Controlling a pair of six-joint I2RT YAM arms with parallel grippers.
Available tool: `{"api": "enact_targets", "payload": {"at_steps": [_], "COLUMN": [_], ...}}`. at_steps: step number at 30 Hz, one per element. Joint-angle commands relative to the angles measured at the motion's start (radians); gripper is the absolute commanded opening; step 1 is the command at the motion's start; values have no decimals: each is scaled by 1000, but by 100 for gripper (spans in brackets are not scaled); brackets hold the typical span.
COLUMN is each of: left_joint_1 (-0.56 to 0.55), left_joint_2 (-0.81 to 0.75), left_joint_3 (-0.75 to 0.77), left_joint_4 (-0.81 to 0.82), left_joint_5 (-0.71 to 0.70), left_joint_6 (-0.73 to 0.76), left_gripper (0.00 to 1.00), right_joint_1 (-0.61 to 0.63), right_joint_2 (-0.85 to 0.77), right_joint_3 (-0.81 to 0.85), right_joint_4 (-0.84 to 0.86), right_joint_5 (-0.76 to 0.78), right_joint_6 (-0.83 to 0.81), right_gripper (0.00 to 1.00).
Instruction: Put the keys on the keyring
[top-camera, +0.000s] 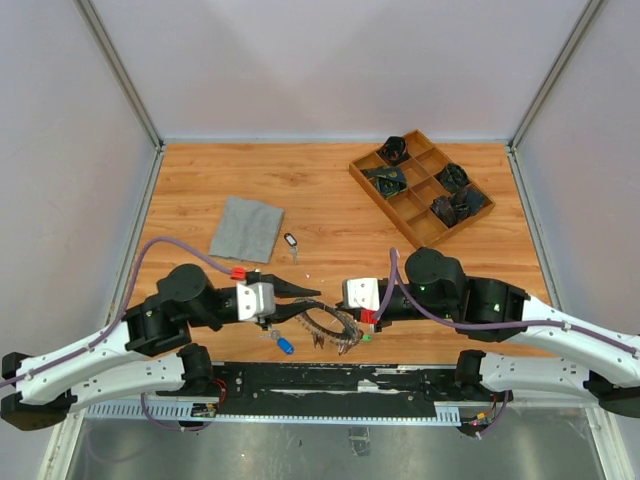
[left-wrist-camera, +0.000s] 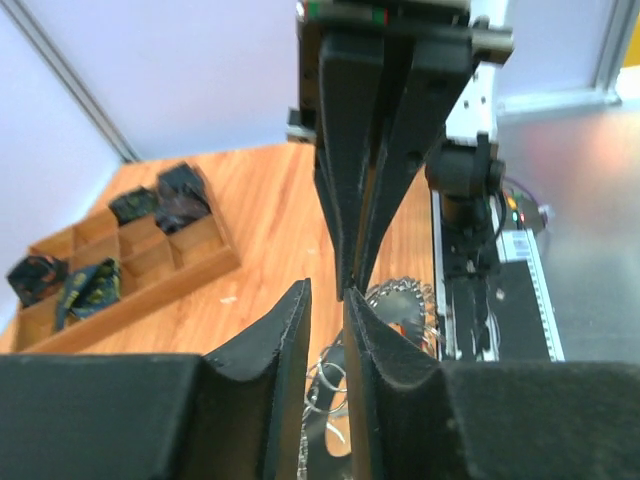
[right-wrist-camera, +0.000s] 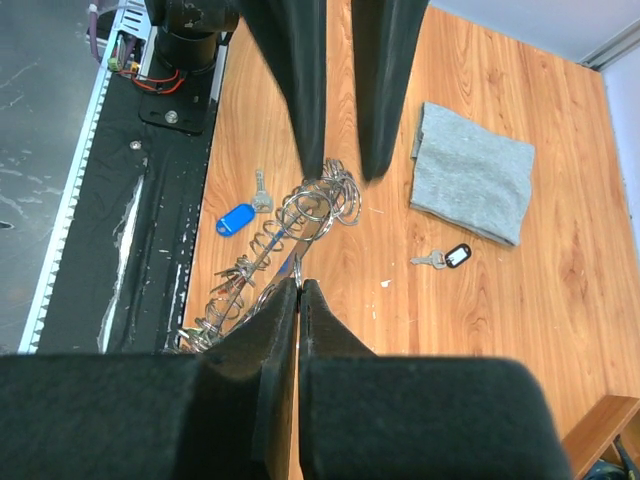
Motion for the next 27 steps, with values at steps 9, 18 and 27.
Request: {"api": "enact_targets", "payload": {"at_steps": [9,18,27], "left_joint_1": [1,1,1], "left_joint_2": [-122,-141,-99], "left_joint_3": [-70,-136,-145], "left_joint_4": [-6,16,51], "left_joint_5": [-83,-90,-87], "left_joint_6": [-93,-113,-91], "left_gripper": [28,28,28], "right_joint_1": [8,8,8], "right_joint_2": [-30,-50,-37], "right_joint_3": [-5,-50,-75], "right_joint_4": [64,198,282], "right_joint_5": [-47,-93,-116], "right_joint_6": [133,224,259], "right_gripper": [1,1,1]}}
